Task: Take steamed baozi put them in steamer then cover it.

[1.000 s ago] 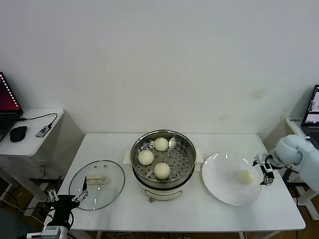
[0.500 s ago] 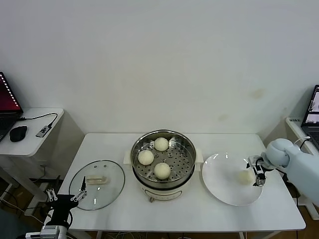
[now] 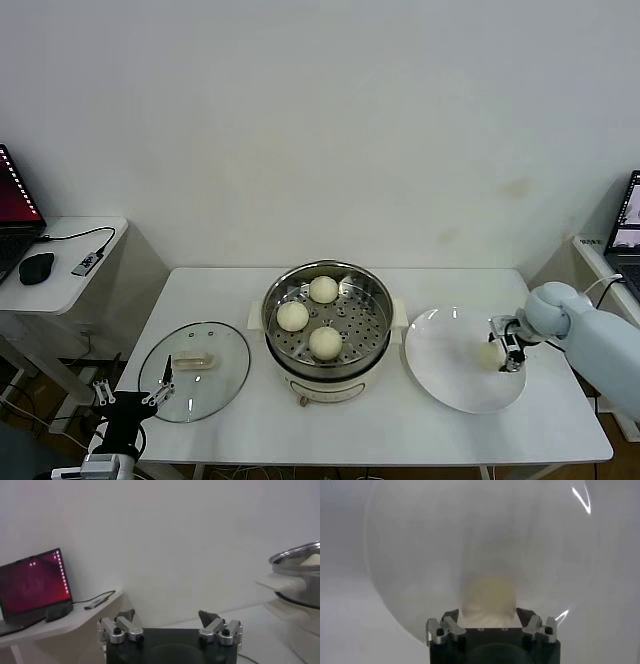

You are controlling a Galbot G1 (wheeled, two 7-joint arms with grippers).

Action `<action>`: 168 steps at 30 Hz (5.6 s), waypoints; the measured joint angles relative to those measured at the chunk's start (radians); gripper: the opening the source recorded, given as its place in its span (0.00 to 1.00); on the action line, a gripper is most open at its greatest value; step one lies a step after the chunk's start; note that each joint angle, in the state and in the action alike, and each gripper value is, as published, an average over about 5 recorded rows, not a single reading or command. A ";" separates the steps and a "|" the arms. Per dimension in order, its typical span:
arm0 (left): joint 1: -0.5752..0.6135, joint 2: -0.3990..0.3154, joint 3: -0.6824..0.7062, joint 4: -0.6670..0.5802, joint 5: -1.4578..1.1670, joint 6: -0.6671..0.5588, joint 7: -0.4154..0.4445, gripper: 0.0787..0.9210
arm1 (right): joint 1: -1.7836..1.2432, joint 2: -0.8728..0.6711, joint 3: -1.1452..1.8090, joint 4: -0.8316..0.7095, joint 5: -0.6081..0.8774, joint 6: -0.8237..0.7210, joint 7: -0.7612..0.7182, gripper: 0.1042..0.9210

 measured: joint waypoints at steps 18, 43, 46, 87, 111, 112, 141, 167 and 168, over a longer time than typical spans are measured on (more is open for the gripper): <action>-0.002 0.004 0.000 -0.004 -0.001 -0.001 -0.001 0.88 | 0.068 -0.058 -0.047 0.054 0.050 -0.018 -0.024 0.60; -0.035 0.029 0.015 -0.006 -0.021 0.007 0.003 0.88 | 0.881 0.007 -0.707 0.328 0.588 -0.253 0.039 0.62; -0.035 0.026 0.014 -0.004 -0.021 0.007 0.003 0.88 | 0.920 0.061 -0.744 0.336 0.666 -0.297 0.068 0.62; -0.024 0.004 -0.003 -0.007 -0.022 0.006 0.002 0.88 | 0.751 0.414 -0.779 0.185 0.808 -0.536 0.204 0.78; -0.028 0.003 0.013 -0.013 -0.034 -0.007 0.006 0.88 | 0.459 0.064 -0.402 0.460 0.893 -0.411 0.533 0.88; -0.028 0.002 0.014 -0.015 -0.034 -0.008 0.006 0.88 | 0.402 0.045 -0.348 0.476 0.893 -0.387 0.561 0.88; -0.048 -0.013 0.046 0.049 0.153 -0.049 -0.089 0.88 | -1.115 0.602 1.199 0.663 0.514 0.204 0.808 0.88; -0.130 0.153 0.063 0.349 1.090 -0.133 -0.125 0.88 | -1.341 0.853 1.493 0.681 0.482 0.270 0.939 0.88; -0.141 0.157 0.067 0.360 1.106 -0.134 -0.125 0.88 | -1.345 0.858 1.495 0.681 0.483 0.271 0.940 0.88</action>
